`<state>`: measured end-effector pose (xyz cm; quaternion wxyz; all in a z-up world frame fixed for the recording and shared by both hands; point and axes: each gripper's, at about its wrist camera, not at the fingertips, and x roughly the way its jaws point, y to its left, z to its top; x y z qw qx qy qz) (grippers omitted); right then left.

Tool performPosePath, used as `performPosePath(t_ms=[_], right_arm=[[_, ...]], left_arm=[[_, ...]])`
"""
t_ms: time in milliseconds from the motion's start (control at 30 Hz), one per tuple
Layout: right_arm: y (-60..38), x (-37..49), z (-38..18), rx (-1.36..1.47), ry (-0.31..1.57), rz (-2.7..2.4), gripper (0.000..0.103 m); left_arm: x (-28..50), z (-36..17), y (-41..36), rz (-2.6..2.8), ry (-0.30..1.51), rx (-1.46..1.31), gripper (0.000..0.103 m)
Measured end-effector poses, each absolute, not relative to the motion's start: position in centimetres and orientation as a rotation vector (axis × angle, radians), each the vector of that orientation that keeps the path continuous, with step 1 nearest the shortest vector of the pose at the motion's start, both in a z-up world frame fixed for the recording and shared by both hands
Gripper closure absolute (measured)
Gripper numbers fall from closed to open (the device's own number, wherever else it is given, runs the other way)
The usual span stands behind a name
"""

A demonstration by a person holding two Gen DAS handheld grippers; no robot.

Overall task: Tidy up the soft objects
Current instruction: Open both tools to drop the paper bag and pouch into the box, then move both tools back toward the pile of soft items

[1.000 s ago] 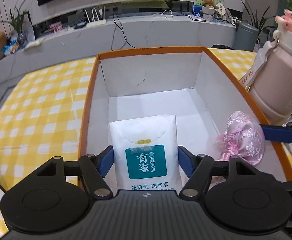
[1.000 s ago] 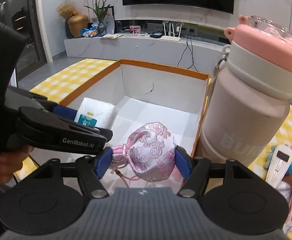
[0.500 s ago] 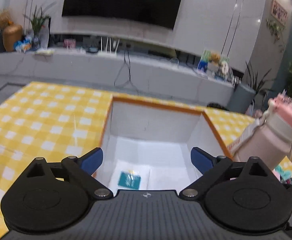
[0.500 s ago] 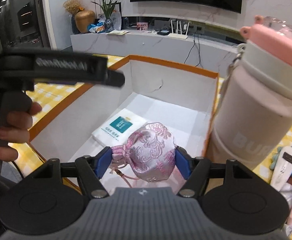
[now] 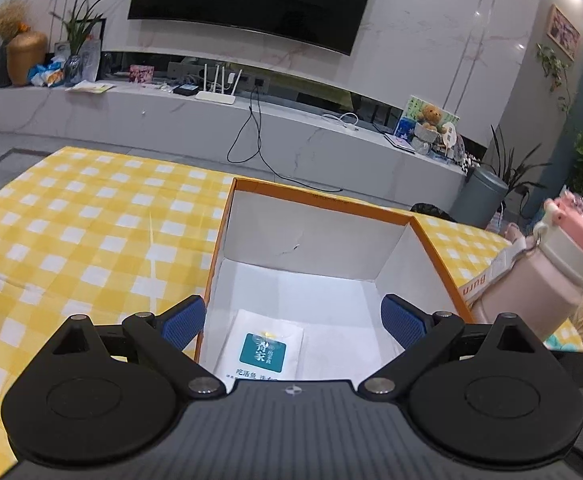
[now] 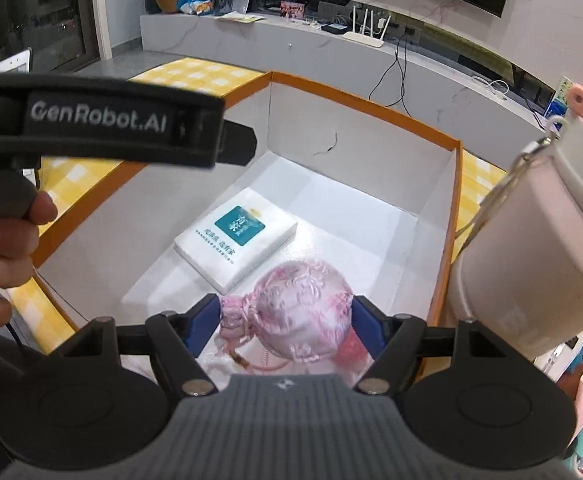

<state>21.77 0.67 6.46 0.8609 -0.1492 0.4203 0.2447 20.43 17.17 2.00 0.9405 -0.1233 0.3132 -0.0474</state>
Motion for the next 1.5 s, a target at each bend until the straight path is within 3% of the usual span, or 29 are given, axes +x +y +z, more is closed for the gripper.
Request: performPosePath(t_ms=[133,867,1233,1500], right_arm=[[0.9,21.1,6.9,-0.329,0.831,0.572,0.005],[-3.5,12.0,10.9,-0.272,0.677,0.447,0.003],[-15.0,8.1,10.6,-0.061,0.726,0.165,0.003],[-21.4,8.9,8.9,-0.012,0.72,0.064,0.003]], left_arm=[[20.1,2.0,16.8,-0.105,0.635,-0.202,0.0],[18.2,3.3,18.4,-0.04,0.689,-0.182,0.0],[12.3,4.6,14.0,0.016,0.703,-0.104,0.0],[8.5,3.6,6.8,-0.112,0.704,-0.092,0.0]])
